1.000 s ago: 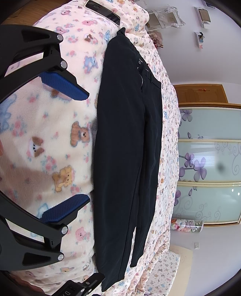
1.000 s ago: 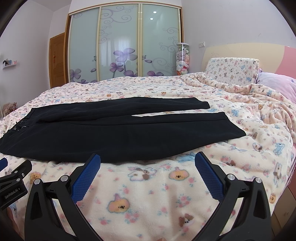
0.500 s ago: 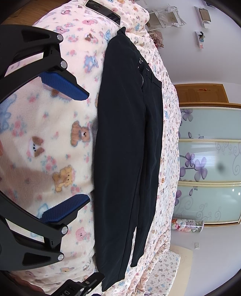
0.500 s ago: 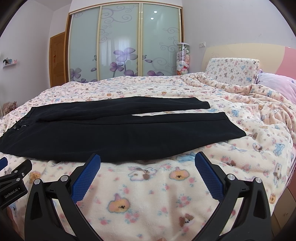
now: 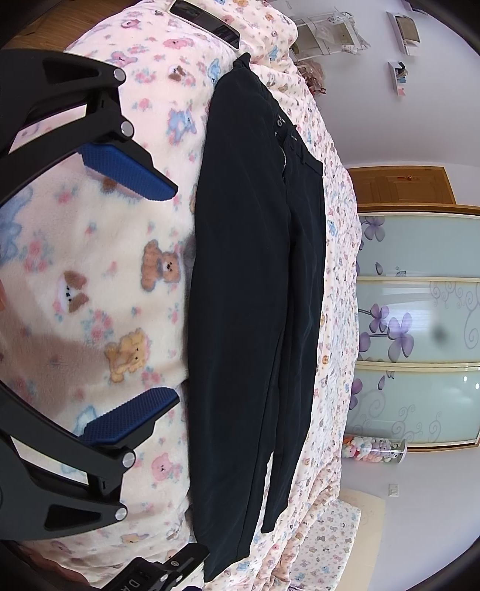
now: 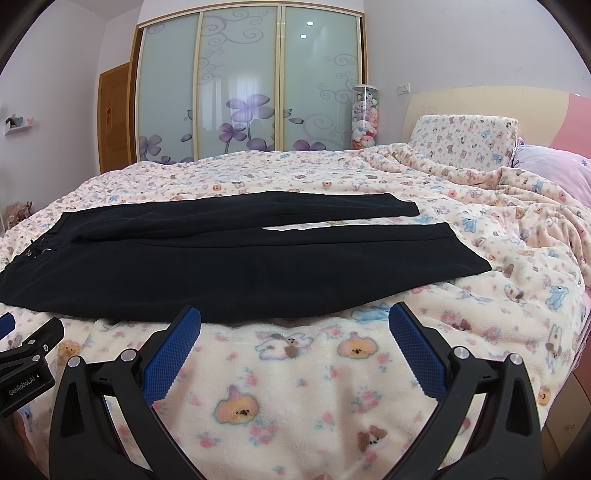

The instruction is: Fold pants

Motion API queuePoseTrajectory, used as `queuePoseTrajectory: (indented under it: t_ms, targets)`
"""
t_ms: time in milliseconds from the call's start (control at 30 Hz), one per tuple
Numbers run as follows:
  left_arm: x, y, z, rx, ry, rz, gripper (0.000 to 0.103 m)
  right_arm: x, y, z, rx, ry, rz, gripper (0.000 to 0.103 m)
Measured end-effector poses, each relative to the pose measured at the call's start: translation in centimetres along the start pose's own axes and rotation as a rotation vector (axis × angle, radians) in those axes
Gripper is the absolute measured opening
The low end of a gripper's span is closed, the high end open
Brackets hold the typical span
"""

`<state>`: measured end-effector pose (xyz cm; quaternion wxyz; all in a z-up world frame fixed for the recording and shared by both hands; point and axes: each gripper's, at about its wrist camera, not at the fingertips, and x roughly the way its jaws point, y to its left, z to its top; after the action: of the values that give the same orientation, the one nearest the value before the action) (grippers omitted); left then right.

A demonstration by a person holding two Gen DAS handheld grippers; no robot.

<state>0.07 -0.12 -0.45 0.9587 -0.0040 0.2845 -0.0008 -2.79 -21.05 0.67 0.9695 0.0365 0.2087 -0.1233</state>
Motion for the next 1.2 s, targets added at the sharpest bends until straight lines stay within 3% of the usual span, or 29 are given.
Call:
queuePoseTrajectory:
  t_ms: [1200]
  targets:
    - [0.14, -0.03, -0.03, -0.001, 0.009, -0.01, 0.101, 0.03, -0.09, 0.25, 0.017, -0.006, 0.028, 0.102]
